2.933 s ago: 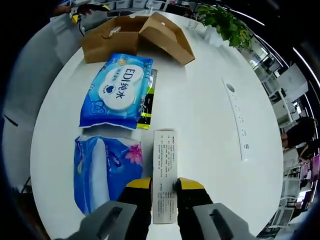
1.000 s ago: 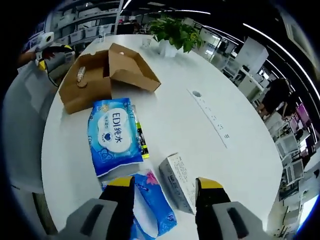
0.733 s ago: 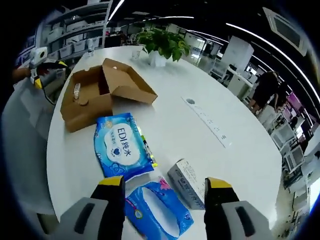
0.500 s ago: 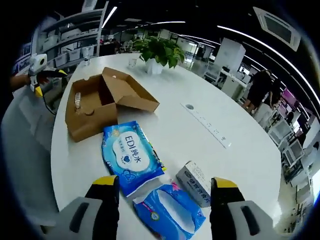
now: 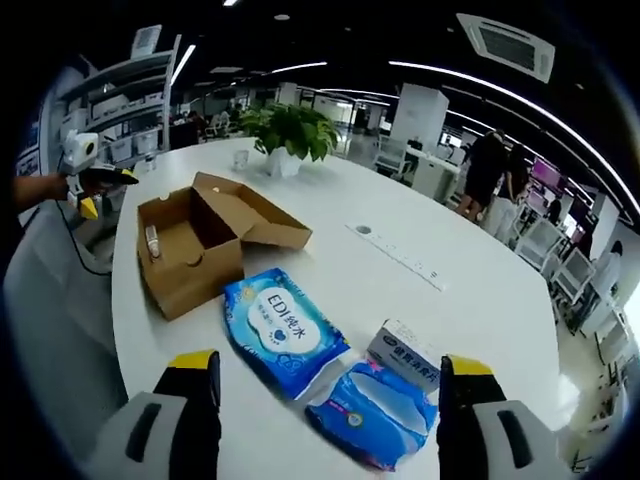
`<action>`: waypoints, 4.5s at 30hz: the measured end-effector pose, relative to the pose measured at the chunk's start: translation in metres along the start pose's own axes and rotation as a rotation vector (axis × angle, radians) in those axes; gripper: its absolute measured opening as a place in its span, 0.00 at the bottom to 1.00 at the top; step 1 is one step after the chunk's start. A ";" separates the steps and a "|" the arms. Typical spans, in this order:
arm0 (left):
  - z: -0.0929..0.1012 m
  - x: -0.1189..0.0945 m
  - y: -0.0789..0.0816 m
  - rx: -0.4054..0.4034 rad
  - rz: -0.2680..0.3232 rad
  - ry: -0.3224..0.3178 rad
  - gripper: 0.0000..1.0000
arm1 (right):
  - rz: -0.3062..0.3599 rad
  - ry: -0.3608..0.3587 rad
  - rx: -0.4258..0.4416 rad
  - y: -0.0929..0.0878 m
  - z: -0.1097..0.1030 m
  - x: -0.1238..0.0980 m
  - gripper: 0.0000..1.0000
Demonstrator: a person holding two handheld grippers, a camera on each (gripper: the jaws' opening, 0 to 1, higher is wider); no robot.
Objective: Operate the shoe box by opening the lid, removing the specified soft item, and placing it in the target area until the item is outside and the box remains undamaged.
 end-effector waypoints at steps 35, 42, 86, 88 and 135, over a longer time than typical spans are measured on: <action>-0.065 0.051 0.043 0.270 -0.258 -0.166 0.76 | 0.079 -0.065 0.085 -0.006 -0.079 -0.052 1.00; -0.073 0.061 0.043 0.307 -0.325 -0.204 0.72 | 0.093 -0.071 0.103 -0.006 -0.093 -0.059 1.00; -0.067 0.123 0.009 0.786 -0.799 -0.537 0.64 | 0.063 -0.099 0.121 -0.018 -0.136 -0.066 1.00; -0.067 0.126 0.005 0.810 -0.810 -0.540 0.62 | 0.060 -0.101 0.124 -0.019 -0.137 -0.066 1.00; -0.067 0.142 -0.028 0.640 -0.821 -0.535 0.52 | 0.048 -0.125 0.163 -0.027 -0.133 -0.068 0.99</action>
Point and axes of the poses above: the point that each gripper's makers call its tool centre point, and the gripper's own axes: x roughly forward along the fingers, z roughly to its right, y roughly out of its top, the point moved 9 cm from there along -x, roughly backward along the fingers, and after that the axes turned 1 degree about -x, right-handed, at the moved point
